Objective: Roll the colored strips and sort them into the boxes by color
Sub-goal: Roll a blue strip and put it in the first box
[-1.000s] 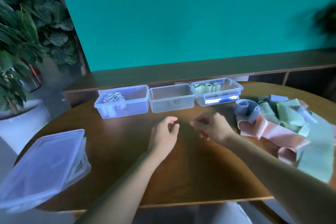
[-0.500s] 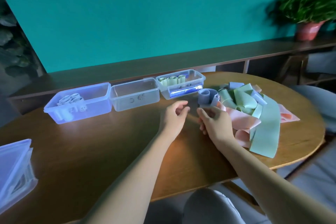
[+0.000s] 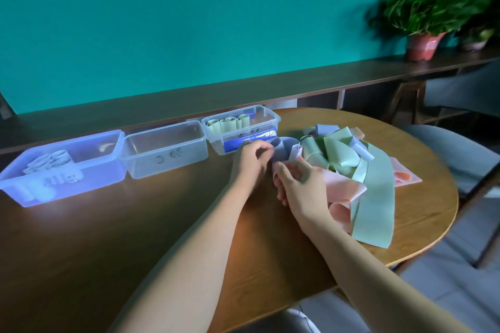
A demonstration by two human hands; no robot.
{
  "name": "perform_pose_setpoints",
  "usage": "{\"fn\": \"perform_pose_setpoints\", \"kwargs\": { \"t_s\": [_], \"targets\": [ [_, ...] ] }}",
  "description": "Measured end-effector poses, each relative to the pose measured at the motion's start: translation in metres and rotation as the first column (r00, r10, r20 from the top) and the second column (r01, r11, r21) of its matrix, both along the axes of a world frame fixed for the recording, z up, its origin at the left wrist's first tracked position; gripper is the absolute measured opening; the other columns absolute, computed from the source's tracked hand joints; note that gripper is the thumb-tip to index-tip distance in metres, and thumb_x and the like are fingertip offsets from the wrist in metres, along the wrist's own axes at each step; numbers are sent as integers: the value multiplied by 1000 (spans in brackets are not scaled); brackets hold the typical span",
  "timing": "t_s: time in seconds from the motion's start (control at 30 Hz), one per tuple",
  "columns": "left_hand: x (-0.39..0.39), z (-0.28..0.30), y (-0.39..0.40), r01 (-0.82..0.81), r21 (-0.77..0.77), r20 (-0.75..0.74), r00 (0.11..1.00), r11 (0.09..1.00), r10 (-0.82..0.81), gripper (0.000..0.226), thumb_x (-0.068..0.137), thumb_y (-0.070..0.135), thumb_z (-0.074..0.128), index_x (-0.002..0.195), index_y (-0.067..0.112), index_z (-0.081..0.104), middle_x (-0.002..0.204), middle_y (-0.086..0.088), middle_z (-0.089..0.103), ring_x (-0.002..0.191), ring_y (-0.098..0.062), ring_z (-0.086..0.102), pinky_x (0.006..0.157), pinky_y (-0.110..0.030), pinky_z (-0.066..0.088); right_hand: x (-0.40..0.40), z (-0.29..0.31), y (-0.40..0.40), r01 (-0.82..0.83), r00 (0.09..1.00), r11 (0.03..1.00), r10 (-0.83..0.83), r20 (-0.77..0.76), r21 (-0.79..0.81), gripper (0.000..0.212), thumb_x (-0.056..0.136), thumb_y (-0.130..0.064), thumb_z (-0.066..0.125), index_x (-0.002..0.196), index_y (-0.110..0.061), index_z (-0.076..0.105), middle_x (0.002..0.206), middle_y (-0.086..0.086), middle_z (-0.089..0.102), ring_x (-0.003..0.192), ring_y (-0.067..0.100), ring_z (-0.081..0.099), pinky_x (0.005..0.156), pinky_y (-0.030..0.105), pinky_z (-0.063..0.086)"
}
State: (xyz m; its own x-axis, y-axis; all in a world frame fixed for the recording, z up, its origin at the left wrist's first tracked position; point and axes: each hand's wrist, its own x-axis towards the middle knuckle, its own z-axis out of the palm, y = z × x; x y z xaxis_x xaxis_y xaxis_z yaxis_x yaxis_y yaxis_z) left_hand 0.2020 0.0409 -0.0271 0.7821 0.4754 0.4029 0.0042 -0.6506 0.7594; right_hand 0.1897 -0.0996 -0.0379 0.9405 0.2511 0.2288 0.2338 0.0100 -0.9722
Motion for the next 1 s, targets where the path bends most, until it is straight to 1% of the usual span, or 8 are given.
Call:
{"fn": "perform_pose_setpoints", "kwargs": {
  "t_s": [0.17,0.27,0.37,0.53,0.63,0.77,0.9,1.0],
  "targets": [
    [-29,-2,13,-45,-194,-15,999,980,43,1,90,18,72,89,18,72,78,3,72,76,-16,66,76,-26,50,-3,3,6,-31,999,998,34,37,-60,21,100,-25,61,90,-8,67,63,3,65,42,13,52,42,27,43],
    [-58,-3,24,-152,-125,-33,988,981,149,7,93,21,70,96,18,74,90,5,73,85,-12,66,77,-21,47,-6,4,11,-73,992,986,88,93,-152,19,100,-27,62,96,-9,66,66,3,69,40,14,56,42,24,45],
    [-97,-4,38,-225,-66,-61,973,972,221,14,94,23,68,106,18,74,101,4,72,94,-13,65,87,-27,51,-12,5,18,-151,976,961,182,118,-232,26,98,-35,64,110,-12,63,66,4,71,44,16,63,48,25,52],
    [-176,-3,66,-281,19,-87,956,960,281,9,94,26,67,101,24,72,96,13,70,91,-5,64,84,-24,51,-36,5,42,-264,930,885,339,143,-384,37,98,-44,62,124,-19,55,69,0,73,50,9,66,54,18,49],
    [-222,-3,84,-353,54,-133,925,934,357,11,96,30,65,104,27,71,95,17,68,90,-1,63,79,-17,47,-58,6,66,-350,889,845,436,140,-404,40,99,-44,61,131,-21,53,69,-1,74,51,8,66,59,18,47],
    [-273,-1,101,-422,42,-161,891,905,423,11,97,31,64,106,29,70,98,17,69,92,0,63,83,-19,49,-88,7,97,-482,822,785,559,107,-389,36,99,-43,61,129,-27,52,70,-2,75,55,13,68,63,16,49],
    [-313,0,117,-502,45,-145,852,864,503,10,97,26,63,104,30,70,98,19,68,93,0,63,85,-19,47,-106,7,127,-558,767,733,635,95,-389,34,98,-41,64,127,-28,54,74,-1,76,51,13,63,59,14,48],
    [-335,-2,129,-581,-9,-133,807,814,575,14,97,21,62,100,33,68,97,19,68,95,-2,62,87,-24,47,-115,6,146,-588,737,705,669,98,-395,35,97,-40,65,129,-29,55,86,-3,76,50,17,63,56,14,48]
  ]
}}
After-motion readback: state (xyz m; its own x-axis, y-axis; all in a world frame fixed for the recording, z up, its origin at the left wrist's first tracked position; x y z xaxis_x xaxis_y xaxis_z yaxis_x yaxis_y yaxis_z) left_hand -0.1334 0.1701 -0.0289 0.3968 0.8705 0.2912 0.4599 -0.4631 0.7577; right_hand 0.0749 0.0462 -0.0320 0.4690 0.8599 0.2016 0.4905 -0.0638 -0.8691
